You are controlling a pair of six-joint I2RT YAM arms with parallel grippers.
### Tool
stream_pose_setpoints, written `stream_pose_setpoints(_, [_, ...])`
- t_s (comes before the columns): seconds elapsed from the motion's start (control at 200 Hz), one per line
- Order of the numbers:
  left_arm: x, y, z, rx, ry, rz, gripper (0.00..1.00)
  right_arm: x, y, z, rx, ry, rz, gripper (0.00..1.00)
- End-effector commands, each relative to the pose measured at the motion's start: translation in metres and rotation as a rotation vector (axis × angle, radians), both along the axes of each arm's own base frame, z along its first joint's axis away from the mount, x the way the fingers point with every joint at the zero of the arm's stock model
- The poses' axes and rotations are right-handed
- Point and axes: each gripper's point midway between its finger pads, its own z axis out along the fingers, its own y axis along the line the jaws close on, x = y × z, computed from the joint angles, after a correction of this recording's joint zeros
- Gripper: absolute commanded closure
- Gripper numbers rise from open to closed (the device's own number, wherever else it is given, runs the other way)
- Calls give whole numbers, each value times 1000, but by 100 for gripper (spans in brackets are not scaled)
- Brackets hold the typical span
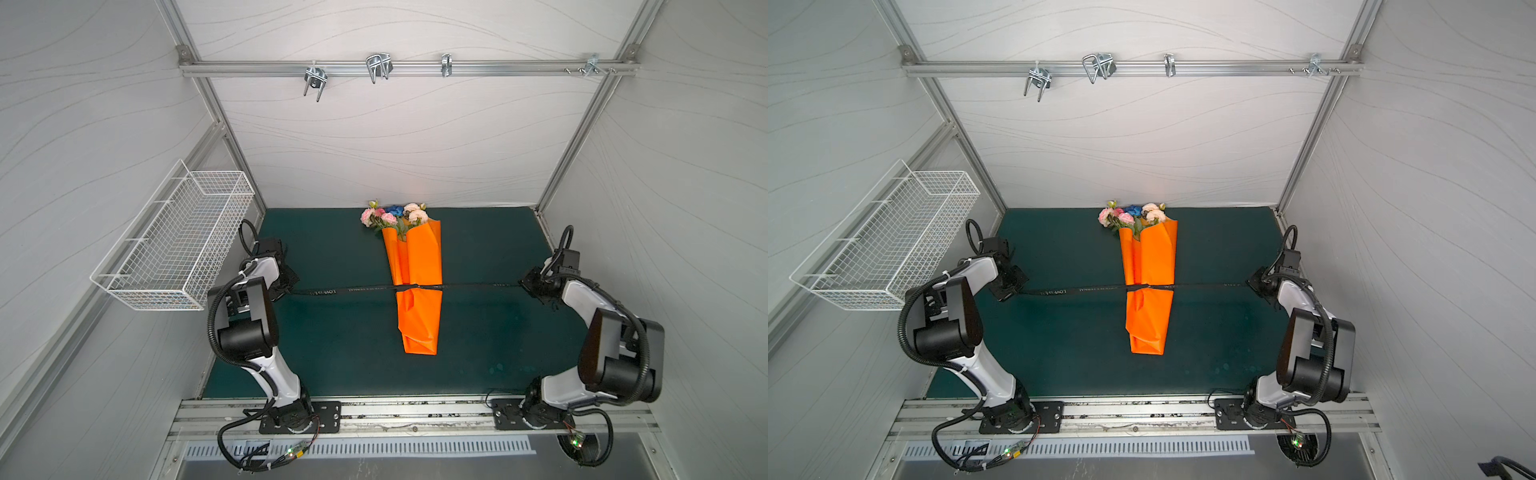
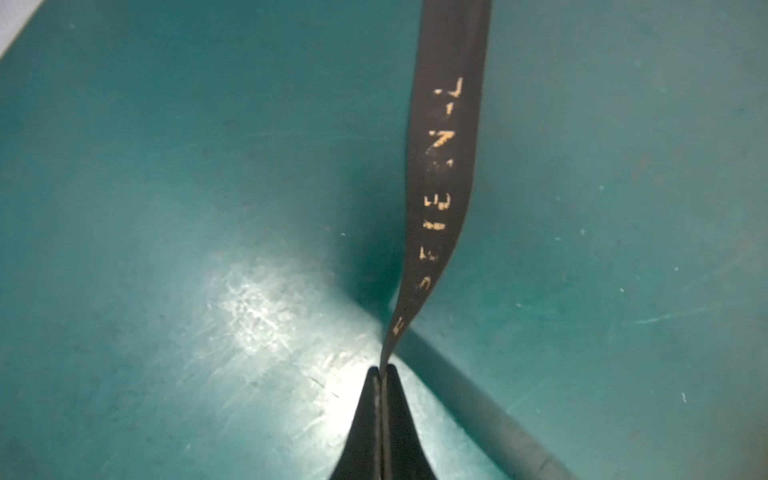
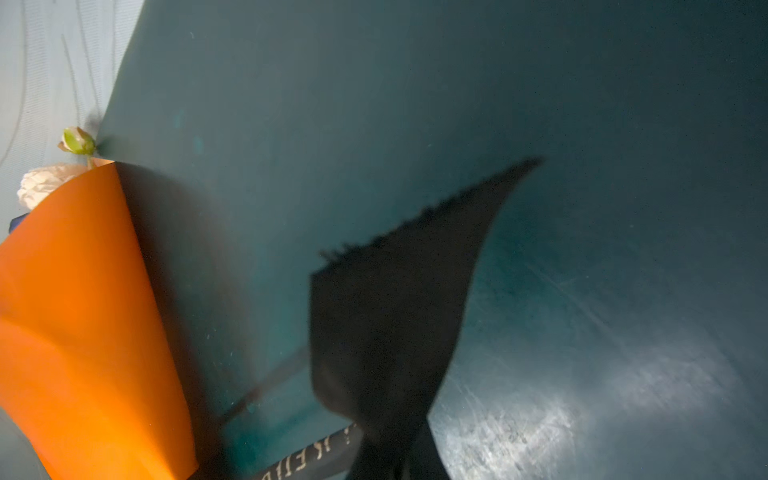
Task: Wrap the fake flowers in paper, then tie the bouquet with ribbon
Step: 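Draw both grippers farther apart toward the robot, stretching the ribbon taut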
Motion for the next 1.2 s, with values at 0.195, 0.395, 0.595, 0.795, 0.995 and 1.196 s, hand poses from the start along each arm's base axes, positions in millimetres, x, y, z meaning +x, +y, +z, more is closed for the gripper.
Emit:
stream_pose_setpoints(0.195, [-20, 34, -6, 6, 15, 111, 100, 5, -56, 12, -84, -22, -138, 100])
stream_pose_setpoints(0.395, [-26, 46, -5, -11, -10, 159, 100, -8, -83, 13, -100, -13, -221, 100])
stream_pose_setpoints(0.595, [-34, 53, -10, -25, -15, 199, 100, -32, -111, 19, -154, 11, -338, 100])
stream_pose_setpoints(0.795, [-45, 69, -5, -29, -40, 272, 100, -48, -117, 9, -137, 41, -391, 100])
stream_pose_setpoints(0.995, [-57, 89, 5, -16, -67, 347, 100, -49, -112, -1, -112, 53, -377, 100])
stream_pose_setpoints(1.196, [-72, 113, 11, -4, -95, 445, 100, -53, -122, 3, -159, 63, -403, 100])
